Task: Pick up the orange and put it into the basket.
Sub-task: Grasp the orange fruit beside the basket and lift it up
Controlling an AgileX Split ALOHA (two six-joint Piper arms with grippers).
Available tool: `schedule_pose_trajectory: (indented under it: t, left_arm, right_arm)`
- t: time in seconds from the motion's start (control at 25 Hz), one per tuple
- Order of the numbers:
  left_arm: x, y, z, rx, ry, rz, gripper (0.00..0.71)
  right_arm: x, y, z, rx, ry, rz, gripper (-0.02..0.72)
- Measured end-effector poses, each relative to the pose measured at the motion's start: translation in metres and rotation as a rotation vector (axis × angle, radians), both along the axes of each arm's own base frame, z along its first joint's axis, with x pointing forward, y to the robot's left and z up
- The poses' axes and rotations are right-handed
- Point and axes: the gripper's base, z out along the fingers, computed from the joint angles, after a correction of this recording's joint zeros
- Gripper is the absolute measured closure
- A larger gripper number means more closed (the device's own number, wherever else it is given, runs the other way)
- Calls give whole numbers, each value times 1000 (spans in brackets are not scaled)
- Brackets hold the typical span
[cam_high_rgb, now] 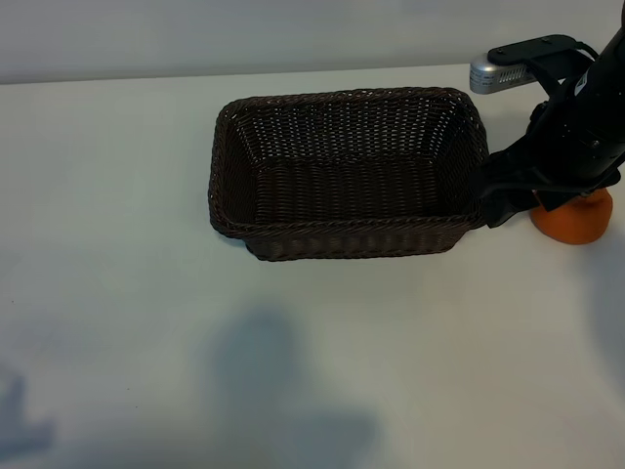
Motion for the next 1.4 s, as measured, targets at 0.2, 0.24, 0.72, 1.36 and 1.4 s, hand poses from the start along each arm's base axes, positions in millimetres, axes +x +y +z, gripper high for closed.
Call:
schedule_pose_trajectory:
  t: [0.2,0.24,0.72,1.36,1.4]
  left_arm:
    - [4,3,-13,1,47,28,114]
    - [5,4,-16,6,56,34,114]
    - [10,8,-27,19,83,78,114]
    - [-3,7,-27,27,-16,81,114]
    - [-5,7,-27,28,-28,81,114]
  right_arm:
    - [0,0,0,0,0,0,108]
    - [0,0,0,0,0,0,108]
    - [0,0,0,0,-1,0,108]
    - [3,-2,0,-23,-26,-14,108]
    - [3,-3,0,-33,-31,-23,108]
